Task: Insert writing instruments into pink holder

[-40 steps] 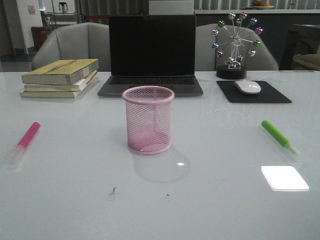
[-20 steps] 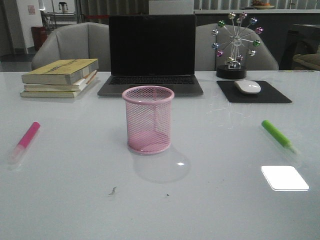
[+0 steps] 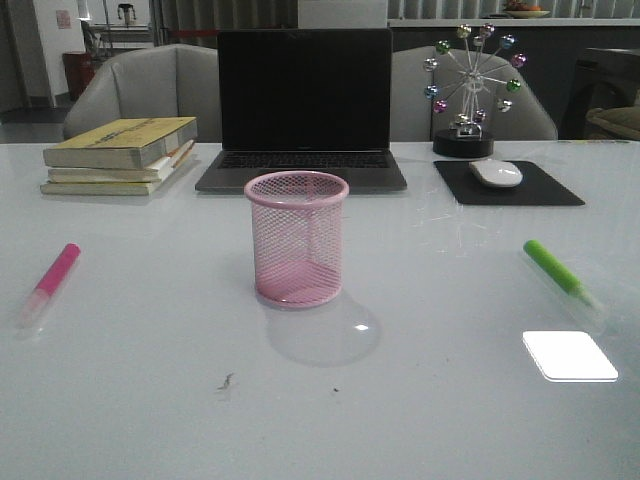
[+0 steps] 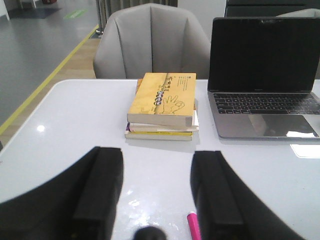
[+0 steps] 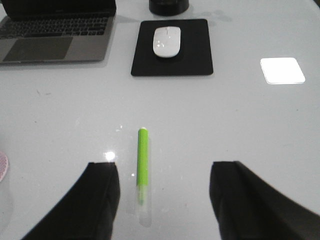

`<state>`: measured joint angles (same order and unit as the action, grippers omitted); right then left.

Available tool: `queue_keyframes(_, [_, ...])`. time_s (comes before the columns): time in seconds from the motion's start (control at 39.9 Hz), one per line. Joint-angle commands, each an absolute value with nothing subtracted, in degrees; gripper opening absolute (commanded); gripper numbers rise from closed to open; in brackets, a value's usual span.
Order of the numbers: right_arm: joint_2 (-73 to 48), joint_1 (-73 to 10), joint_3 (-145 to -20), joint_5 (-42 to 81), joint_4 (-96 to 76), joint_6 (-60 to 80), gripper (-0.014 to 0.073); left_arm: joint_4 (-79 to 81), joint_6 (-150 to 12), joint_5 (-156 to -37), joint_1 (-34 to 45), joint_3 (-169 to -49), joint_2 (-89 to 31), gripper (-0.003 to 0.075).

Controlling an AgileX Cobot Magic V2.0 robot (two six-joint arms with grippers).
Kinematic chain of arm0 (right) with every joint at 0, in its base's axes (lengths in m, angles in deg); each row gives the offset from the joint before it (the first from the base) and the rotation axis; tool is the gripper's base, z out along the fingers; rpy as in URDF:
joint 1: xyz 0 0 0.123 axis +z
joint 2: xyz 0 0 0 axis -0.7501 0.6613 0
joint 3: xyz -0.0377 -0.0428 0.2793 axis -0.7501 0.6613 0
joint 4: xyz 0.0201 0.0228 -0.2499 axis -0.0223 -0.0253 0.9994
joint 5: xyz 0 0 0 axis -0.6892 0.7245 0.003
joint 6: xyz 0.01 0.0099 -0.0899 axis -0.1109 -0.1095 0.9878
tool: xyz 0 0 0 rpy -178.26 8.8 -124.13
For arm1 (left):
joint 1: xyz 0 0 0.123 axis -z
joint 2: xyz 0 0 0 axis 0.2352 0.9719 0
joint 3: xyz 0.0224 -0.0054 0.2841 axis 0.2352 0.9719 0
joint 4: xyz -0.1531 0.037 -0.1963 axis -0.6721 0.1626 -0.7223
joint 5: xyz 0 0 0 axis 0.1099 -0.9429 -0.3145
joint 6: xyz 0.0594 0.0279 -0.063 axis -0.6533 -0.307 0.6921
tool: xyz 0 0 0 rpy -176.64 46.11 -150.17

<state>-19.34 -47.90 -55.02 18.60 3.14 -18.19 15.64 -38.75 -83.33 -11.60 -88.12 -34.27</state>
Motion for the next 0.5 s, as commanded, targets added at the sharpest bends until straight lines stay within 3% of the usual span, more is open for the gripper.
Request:
queue_keyframes(0.0, [-16.56,-47.79,-58.87,17.06,3.02,-18.28,0.051,14.17,-38.11,-79.19,-11.27,-90.8,-33.48,0.0395])
queue_keyframes(0.48, [9.31,-47.69,-85.59,44.7,2.95,-15.08,0.051,14.17,-38.11,-92.32,-11.27,-99.15,-29.96,0.0396])
